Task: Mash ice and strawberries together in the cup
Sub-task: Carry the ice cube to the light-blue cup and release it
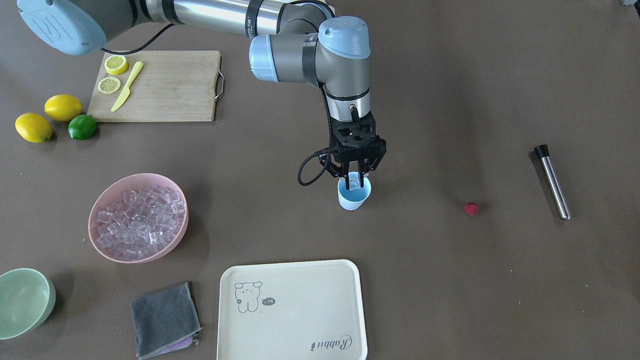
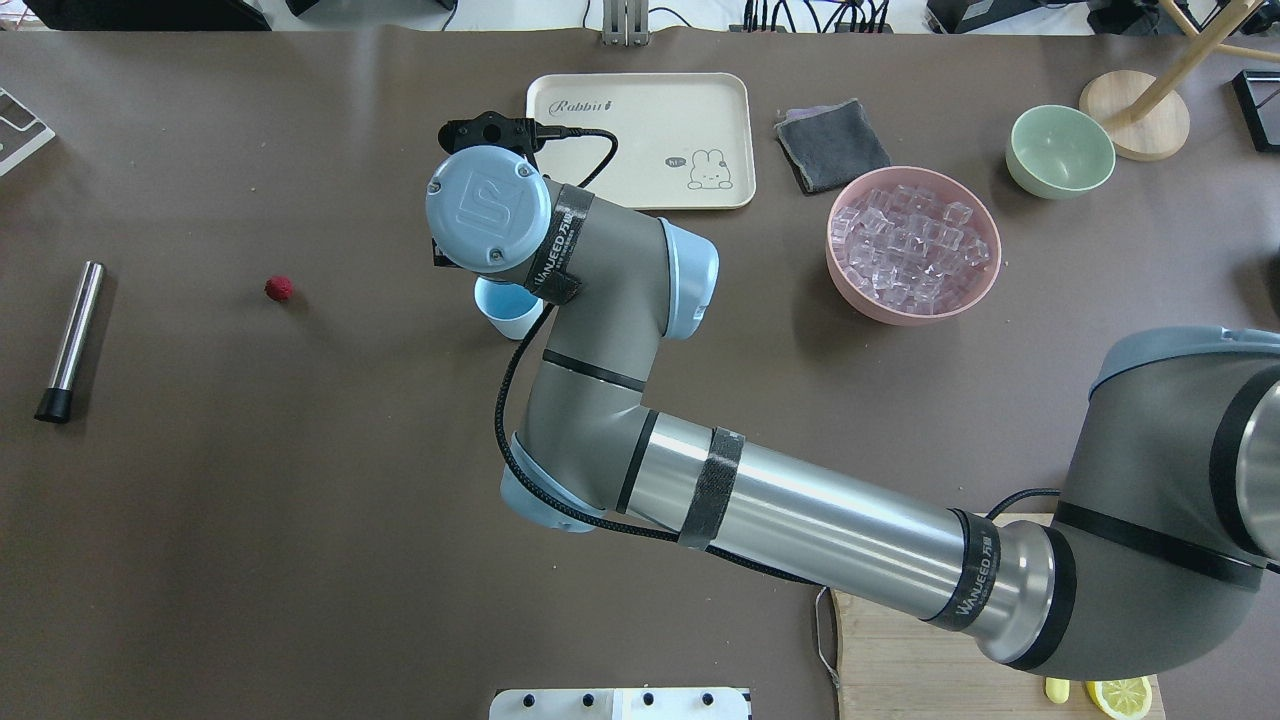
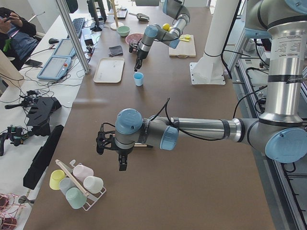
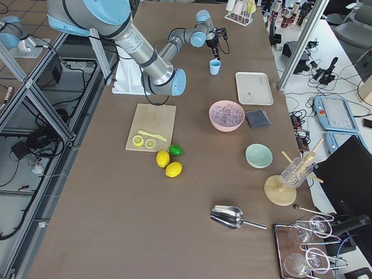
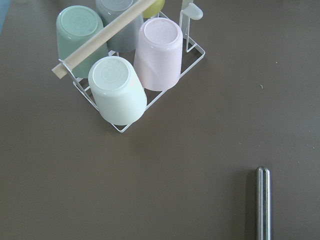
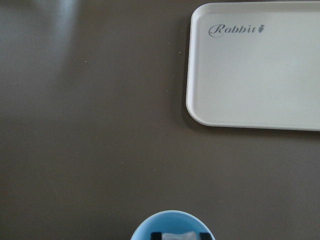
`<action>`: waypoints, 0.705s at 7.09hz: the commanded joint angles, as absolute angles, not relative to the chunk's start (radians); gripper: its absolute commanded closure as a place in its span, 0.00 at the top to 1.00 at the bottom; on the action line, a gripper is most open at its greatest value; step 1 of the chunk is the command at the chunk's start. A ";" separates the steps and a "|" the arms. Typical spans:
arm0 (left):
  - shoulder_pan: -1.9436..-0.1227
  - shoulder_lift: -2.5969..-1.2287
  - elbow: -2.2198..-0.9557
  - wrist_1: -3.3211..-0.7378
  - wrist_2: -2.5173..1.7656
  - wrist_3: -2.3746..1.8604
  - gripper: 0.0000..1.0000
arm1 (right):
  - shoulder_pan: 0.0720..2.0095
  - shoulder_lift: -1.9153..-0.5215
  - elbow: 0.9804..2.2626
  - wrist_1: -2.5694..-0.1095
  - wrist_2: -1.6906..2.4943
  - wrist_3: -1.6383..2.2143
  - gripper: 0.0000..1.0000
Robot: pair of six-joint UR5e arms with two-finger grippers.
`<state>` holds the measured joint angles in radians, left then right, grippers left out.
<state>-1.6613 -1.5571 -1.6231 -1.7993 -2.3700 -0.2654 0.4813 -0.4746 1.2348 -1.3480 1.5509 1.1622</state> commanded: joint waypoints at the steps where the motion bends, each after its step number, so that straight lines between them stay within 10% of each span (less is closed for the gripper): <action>1: -1.661 -1.557 -1.618 -1.799 -2.370 -0.265 0.98 | 0.468 -0.476 1.235 -1.344 1.536 1.195 0.97; 5: -1.661 -1.557 -1.618 -1.799 -2.370 -0.265 0.98 | 0.517 -0.509 1.287 -1.354 1.648 1.173 1.00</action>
